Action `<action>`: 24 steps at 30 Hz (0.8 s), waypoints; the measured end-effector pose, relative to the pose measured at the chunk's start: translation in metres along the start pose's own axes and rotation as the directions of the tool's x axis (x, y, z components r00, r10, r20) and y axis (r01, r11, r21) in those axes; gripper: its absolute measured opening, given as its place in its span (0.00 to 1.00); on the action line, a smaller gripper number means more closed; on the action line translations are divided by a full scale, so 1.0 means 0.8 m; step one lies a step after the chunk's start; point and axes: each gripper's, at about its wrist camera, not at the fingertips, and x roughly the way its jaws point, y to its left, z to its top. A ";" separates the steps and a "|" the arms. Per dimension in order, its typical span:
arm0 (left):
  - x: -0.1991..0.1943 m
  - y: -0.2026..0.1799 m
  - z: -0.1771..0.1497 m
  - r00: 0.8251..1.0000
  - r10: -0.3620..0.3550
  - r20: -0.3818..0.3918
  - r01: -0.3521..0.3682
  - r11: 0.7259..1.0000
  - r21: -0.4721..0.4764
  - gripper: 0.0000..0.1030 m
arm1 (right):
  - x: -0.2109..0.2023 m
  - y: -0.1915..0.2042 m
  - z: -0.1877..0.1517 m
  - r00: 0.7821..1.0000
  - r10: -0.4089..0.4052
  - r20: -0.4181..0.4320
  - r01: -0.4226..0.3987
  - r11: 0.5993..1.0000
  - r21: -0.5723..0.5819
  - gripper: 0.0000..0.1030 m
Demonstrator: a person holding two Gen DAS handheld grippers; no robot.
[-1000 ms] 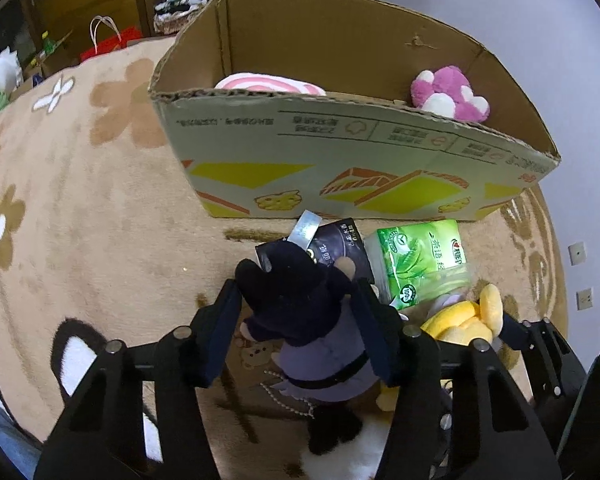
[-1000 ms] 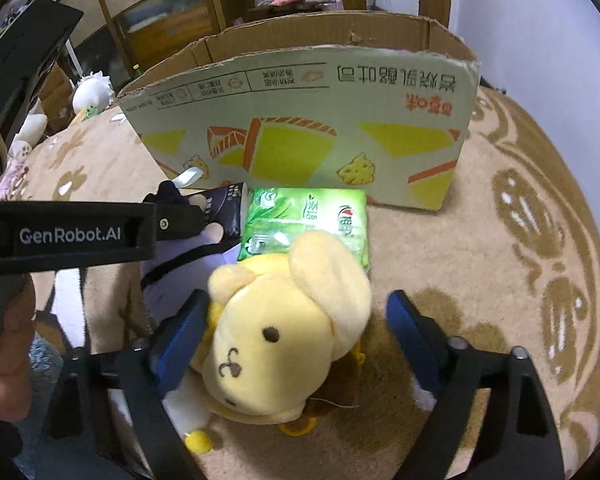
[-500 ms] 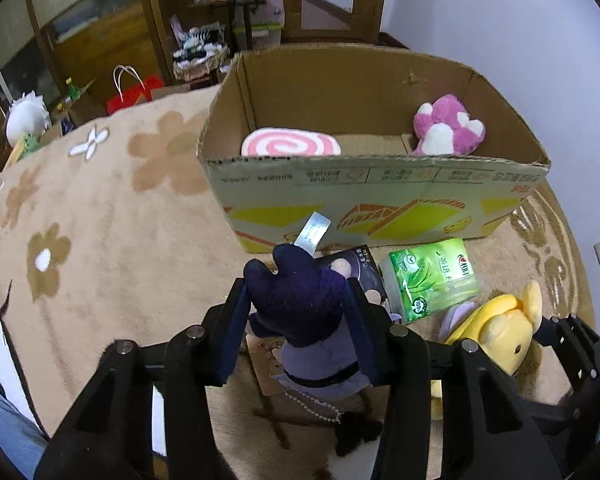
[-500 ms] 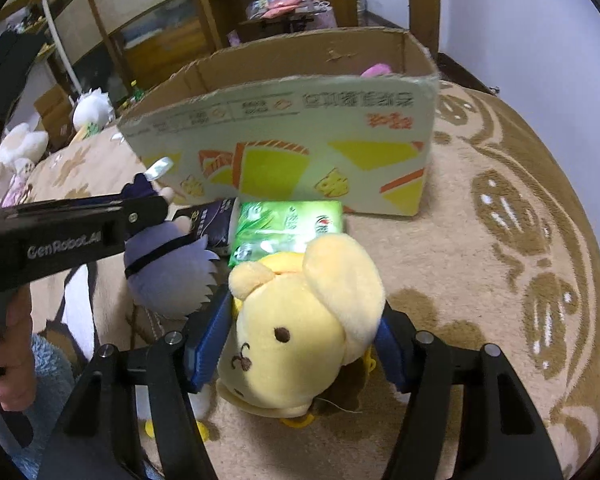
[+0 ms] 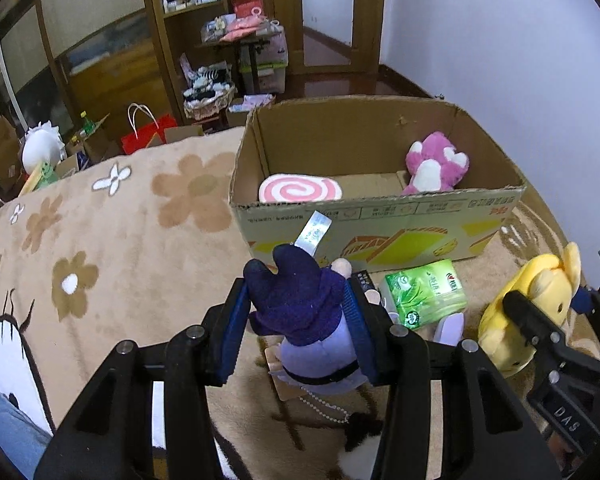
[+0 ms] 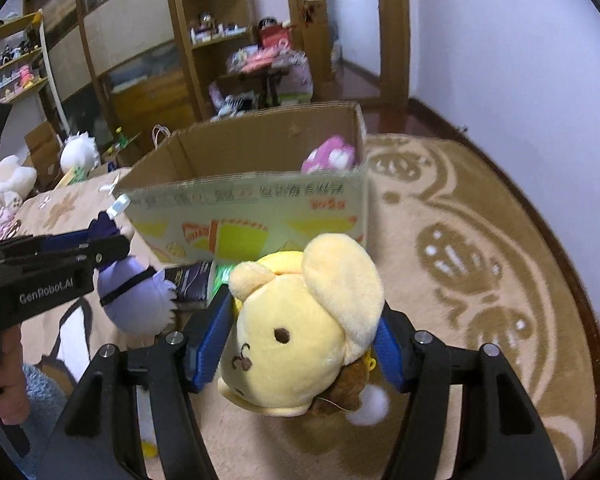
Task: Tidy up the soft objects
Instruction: 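Lift both plushes over the box and release them inside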
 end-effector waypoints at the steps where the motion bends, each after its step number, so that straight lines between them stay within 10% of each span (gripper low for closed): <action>1: -0.004 -0.001 0.000 1.000 0.003 0.014 -0.003 1.000 0.005 0.44 | -0.004 -0.001 0.002 1.000 -0.006 0.017 0.006 1.000 0.000 0.66; 24: -0.089 0.008 0.018 0.962 0.022 0.274 -0.032 0.999 0.031 0.45 | -0.075 0.011 0.056 0.955 -0.074 0.286 0.090 0.995 -0.044 0.66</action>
